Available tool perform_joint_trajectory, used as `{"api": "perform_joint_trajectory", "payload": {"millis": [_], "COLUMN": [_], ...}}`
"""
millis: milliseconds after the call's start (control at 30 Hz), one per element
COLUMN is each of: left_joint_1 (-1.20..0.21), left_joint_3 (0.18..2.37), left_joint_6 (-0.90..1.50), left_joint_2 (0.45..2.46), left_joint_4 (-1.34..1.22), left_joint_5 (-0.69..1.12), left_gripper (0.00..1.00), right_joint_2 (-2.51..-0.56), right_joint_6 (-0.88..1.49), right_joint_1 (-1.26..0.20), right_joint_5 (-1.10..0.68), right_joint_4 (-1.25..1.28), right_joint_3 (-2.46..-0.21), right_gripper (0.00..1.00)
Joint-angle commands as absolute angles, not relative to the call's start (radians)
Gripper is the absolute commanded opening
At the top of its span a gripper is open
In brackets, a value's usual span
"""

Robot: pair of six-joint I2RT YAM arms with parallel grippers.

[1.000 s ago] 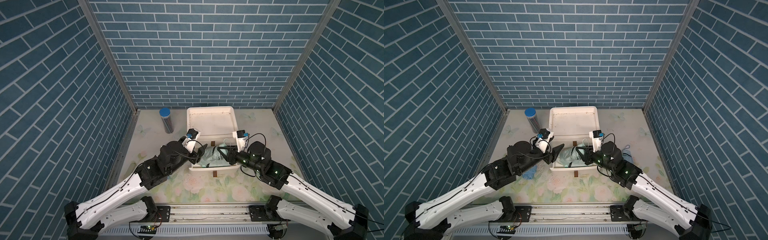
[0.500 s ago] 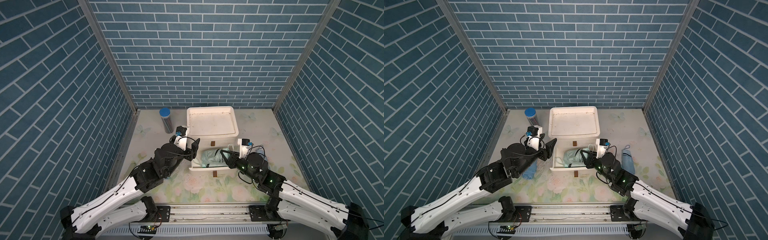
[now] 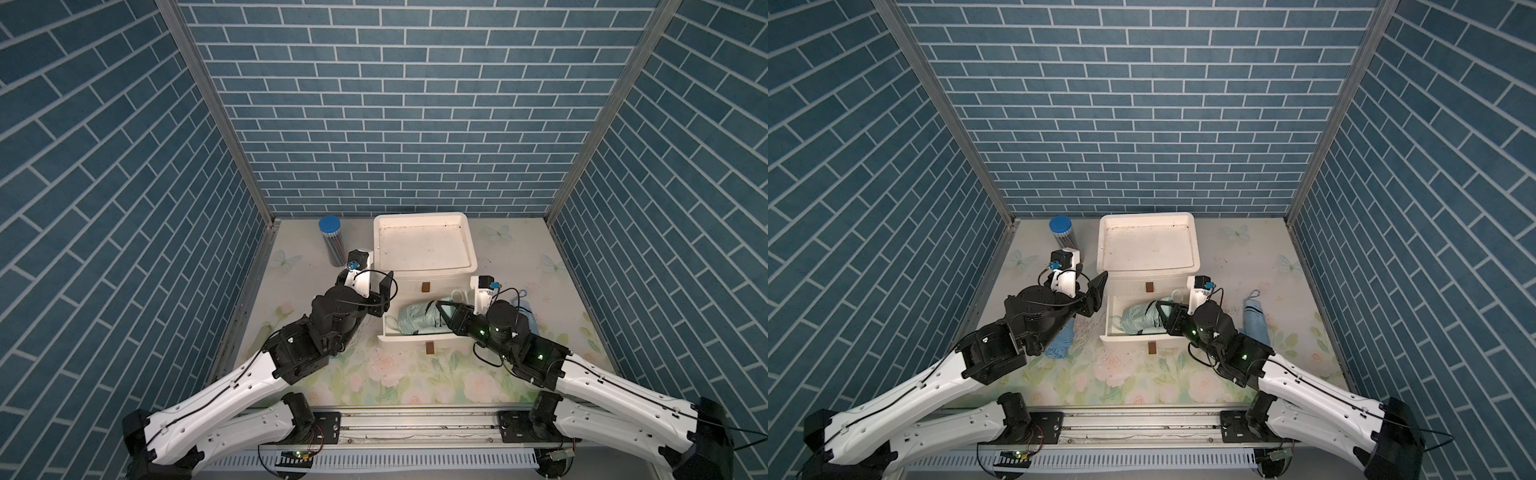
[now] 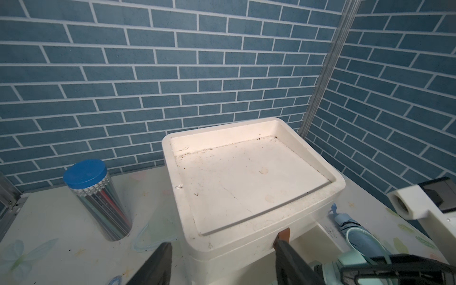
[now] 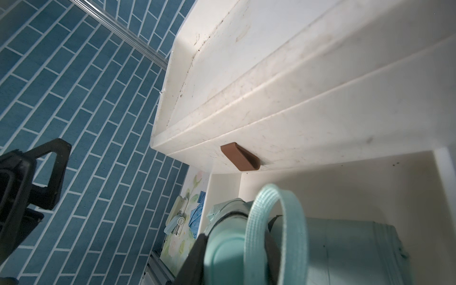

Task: Place the umbrella in the drawer by color
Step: Place the umbrella in the drawer.

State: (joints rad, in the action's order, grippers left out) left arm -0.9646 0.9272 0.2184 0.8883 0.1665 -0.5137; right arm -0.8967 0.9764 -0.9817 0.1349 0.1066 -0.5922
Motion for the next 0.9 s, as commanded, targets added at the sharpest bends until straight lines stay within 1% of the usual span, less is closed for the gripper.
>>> {"api": "perform_joint_trajectory", "payload": {"millis": [0,167,233,400,633,800,867], "left_joint_1": [-0.966,-0.966,-0.966,-0.966,-0.966,-0.966,-0.966], "left_joint_3": [0.96,0.968,0.972,0.976,0.981,0.977,0.977], "left_joint_6": [0.249,0.27,0.274,0.274,0.28,0.294,0.302], "left_joint_2": [0.88,0.879,0.882,0.891,0.896,0.905,0.91], "left_joint_4": [0.176,0.202,0.216,0.216,0.212,0.225,0.227], "left_joint_5": [-0.6,-0.599,-0.572,-0.52,-0.529,-0.533,-0.534], "left_gripper": [0.7,0.73,0.75,0.75,0.75,0.76,0.77], "right_joint_2": [-0.912,-0.944,-0.947,-0.955,-0.979,-1.016,-1.038], "right_joint_6": [1.019,1.04,1.041,1.077,1.153,1.179,1.177], "right_joint_1": [-0.986,-0.985,-0.986,-0.986,-0.986,-0.986,-0.984], "right_joint_5": [0.144,0.18,0.19,0.221,0.241,0.214,0.206], "right_joint_4": [0.319,0.413,0.441,0.453,0.366,0.338,0.288], "right_joint_3": [-0.612,-0.58,-0.56,-0.5,-0.476,-0.488,-0.519], "right_gripper": [0.0,0.0,0.0,0.0,0.0,0.01,0.27]}}
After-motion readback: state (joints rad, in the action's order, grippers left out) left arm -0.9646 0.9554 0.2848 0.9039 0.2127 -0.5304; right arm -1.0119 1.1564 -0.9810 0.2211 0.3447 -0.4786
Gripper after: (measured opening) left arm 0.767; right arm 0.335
